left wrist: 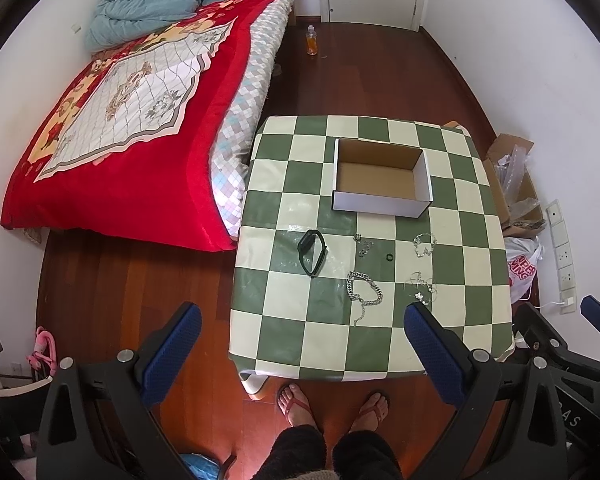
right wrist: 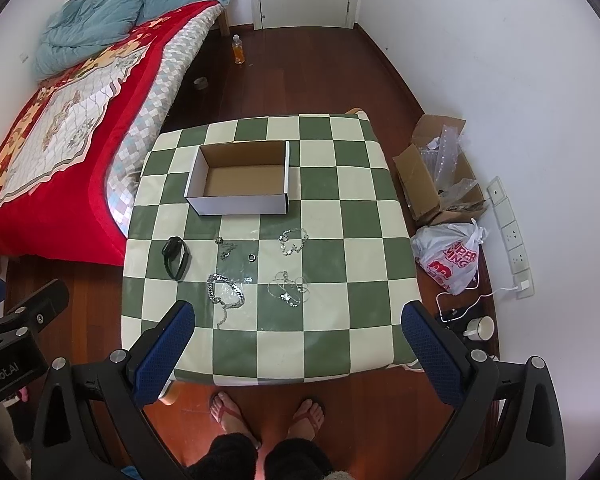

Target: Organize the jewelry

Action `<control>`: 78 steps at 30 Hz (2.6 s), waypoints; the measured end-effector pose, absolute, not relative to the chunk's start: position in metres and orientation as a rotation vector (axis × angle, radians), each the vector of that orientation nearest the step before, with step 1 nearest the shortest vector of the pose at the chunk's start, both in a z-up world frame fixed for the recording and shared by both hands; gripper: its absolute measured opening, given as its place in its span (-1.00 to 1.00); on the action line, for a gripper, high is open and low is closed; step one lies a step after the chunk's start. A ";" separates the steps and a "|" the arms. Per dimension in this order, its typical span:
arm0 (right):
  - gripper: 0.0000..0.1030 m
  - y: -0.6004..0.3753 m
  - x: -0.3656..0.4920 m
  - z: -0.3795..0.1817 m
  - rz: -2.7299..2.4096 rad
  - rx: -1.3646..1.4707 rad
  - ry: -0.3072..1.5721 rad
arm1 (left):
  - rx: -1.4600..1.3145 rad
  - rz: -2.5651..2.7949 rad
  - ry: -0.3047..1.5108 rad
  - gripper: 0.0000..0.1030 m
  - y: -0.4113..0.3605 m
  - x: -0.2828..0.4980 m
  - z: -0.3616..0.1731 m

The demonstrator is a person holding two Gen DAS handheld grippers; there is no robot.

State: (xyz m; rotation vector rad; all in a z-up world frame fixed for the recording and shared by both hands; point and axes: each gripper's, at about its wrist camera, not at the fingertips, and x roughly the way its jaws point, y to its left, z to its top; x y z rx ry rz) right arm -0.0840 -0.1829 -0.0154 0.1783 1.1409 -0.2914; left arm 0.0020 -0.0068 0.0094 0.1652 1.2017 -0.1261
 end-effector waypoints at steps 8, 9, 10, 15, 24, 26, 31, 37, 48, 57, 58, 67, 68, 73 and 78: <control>1.00 -0.180 -0.086 -0.012 -0.292 0.172 1.130 | 0.161 -0.127 1.197 1.00 -0.002 0.000 0.009; 1.00 -0.180 -0.087 -0.012 -0.292 0.173 1.130 | 0.162 -0.126 1.196 1.00 -0.002 0.000 0.009; 1.00 -0.180 -0.086 -0.012 -0.290 0.175 1.131 | 0.162 -0.127 1.196 1.00 -0.001 0.000 0.010; 1.00 -0.180 -0.087 -0.011 -0.292 0.174 1.132 | 0.161 -0.126 1.199 1.00 -0.001 -0.001 0.010; 1.00 -0.183 -0.089 -0.004 -0.299 0.179 1.116 | 0.159 -0.129 1.189 1.00 0.001 -0.003 0.012; 1.00 -0.185 -0.089 -0.004 -0.300 0.179 1.116 | 0.159 -0.130 1.190 1.00 0.001 -0.003 0.012; 1.00 -0.185 -0.089 -0.003 -0.301 0.178 1.116 | 0.157 -0.129 1.193 1.00 0.002 -0.003 0.014; 1.00 -0.185 -0.089 -0.003 -0.300 0.177 1.116 | 0.158 -0.132 1.190 1.00 0.001 -0.003 0.016; 1.00 -0.189 -0.089 0.000 -0.303 0.179 1.111 | 0.160 -0.131 1.190 1.00 0.001 -0.003 0.017; 1.00 -0.187 -0.087 0.001 -0.303 0.179 1.111 | 0.161 -0.131 1.187 1.00 0.002 -0.003 0.018; 1.00 -0.187 -0.087 0.001 -0.302 0.179 1.111 | 0.160 -0.131 1.187 1.00 0.003 -0.003 0.018; 1.00 -0.188 -0.085 -0.001 -0.304 0.187 1.121 | 0.181 -0.114 1.204 1.00 0.002 -0.001 0.013; 1.00 -0.188 -0.084 -0.002 -0.305 0.191 1.126 | 0.197 -0.097 1.216 1.00 0.001 0.001 0.008; 1.00 -0.194 -0.072 -0.029 -0.310 0.222 1.215 | 0.275 -0.055 1.282 1.00 -0.005 0.015 -0.029; 1.00 -0.199 -0.064 -0.075 -0.311 0.260 1.302 | 0.321 -0.056 1.342 1.00 -0.016 0.026 -0.072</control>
